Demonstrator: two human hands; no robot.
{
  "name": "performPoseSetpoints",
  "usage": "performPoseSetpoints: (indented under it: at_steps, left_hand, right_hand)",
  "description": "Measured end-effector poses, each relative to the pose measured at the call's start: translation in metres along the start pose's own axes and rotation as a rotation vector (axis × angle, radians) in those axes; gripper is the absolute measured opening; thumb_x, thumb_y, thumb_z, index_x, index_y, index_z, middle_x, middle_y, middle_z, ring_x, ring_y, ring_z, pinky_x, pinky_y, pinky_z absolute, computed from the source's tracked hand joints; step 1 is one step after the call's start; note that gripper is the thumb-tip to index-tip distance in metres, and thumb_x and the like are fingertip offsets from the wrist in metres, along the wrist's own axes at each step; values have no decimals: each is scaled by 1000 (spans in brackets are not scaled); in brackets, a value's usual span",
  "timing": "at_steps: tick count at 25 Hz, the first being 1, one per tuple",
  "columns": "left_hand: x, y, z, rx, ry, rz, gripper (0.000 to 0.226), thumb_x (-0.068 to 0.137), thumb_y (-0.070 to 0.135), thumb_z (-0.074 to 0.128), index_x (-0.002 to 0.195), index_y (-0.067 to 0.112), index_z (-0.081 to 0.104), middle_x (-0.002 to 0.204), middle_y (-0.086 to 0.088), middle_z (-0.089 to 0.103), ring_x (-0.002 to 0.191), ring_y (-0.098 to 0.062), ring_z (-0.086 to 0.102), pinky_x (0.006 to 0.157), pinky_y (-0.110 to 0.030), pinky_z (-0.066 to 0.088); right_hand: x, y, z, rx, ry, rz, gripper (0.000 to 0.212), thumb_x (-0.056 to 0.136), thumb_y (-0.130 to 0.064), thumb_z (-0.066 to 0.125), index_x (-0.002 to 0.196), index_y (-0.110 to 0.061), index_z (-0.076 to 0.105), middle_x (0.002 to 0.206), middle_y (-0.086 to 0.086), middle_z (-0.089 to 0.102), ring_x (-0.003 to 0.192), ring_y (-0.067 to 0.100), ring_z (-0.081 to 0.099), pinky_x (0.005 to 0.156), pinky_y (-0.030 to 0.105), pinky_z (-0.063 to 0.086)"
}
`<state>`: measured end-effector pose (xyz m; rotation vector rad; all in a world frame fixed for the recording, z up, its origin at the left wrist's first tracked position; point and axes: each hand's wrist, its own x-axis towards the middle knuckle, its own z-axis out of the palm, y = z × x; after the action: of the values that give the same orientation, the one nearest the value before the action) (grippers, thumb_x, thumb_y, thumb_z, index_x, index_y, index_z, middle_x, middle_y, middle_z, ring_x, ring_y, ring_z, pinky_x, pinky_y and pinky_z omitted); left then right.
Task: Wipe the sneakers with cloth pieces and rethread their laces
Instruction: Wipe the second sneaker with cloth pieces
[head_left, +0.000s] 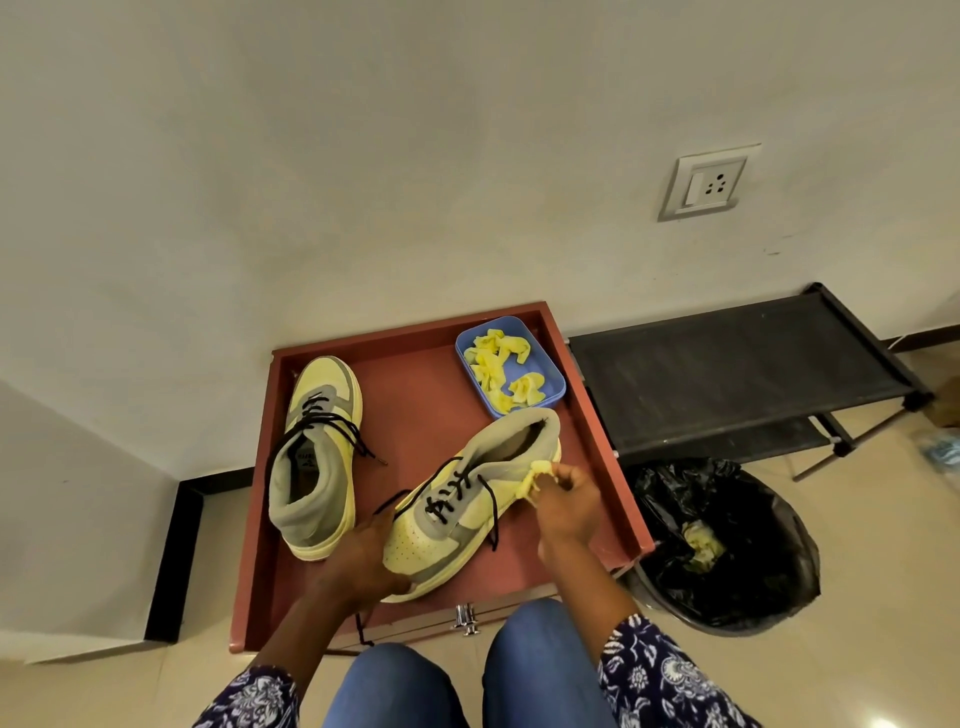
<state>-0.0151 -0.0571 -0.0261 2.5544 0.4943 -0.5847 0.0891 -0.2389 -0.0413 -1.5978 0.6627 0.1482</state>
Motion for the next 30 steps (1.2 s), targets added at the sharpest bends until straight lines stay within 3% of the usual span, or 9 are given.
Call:
performPoseSetpoints:
  at_steps: [3,6,10,12,18,21,25,27,30]
  left_hand:
    - [2,4,1,2,-17,-23,101,68,30,77,145,12,15,142,-9,40,128,-23,41,98,-24,36]
    - [4,13,4,17,-13,-33,107,68,22,77,147,10,6,146,-11,33,131,-26,38,97,-24,36]
    - [6,19,6,19,29,-32,107,62,19,81,145,12,13,146,-8,32,131,-25,38,98,-23,35]
    - [7,19,5,2,29,-44,109,59,18,83,145,13,16,144,-8,37,129,-25,41,98,-24,36]
    - [8,18,4,-1,33,-66,109,58,19,85,145,16,19,138,-7,46,124,-24,46,94,-24,39]
    - [7,18,4,-19,32,-63,109,57,17,85,145,16,20,138,-6,47,125,-24,45,95,-24,39]
    - [7,16,5,-52,41,-55,107,57,16,84,144,17,22,137,-5,48,125,-24,46,94,-24,39]
    - [6,17,5,-63,43,-63,106,57,15,84,144,17,23,136,-5,49,124,-24,46,93,-23,39]
    - [7,16,5,-71,42,-60,107,55,15,85,143,17,24,134,-5,51,121,-24,49,90,-22,41]
  right_hand:
    - [3,-7,1,-6,76,-47,8,82,-7,63,83,-14,65,87,5,67,83,24,63,77,39,55]
    - [-8,-5,9,-94,70,-146,14,82,-5,60,91,-10,68,97,9,67,92,27,62,83,37,52]
    - [-33,6,19,-289,-26,-348,17,83,-1,61,98,-3,70,102,15,61,93,29,60,80,23,40]
    - [-39,8,21,-331,-47,-434,18,83,-2,62,99,-1,71,99,17,61,91,31,61,78,25,40]
    - [-4,1,1,-301,75,-338,18,85,-4,59,101,-2,69,107,16,61,96,31,60,77,21,37]
    - [-3,1,3,-290,75,-390,18,84,-1,59,99,-1,69,105,16,62,95,30,61,78,22,38]
    - [-26,17,21,-356,-57,-644,18,80,3,60,93,-1,71,91,14,62,79,31,63,73,23,47]
    - [-32,26,27,-437,-141,-802,21,75,1,60,91,-4,72,86,11,64,75,29,62,71,18,42]
    - [-15,29,22,-555,-159,-968,21,70,0,62,88,-4,73,82,11,65,71,28,62,72,21,39]
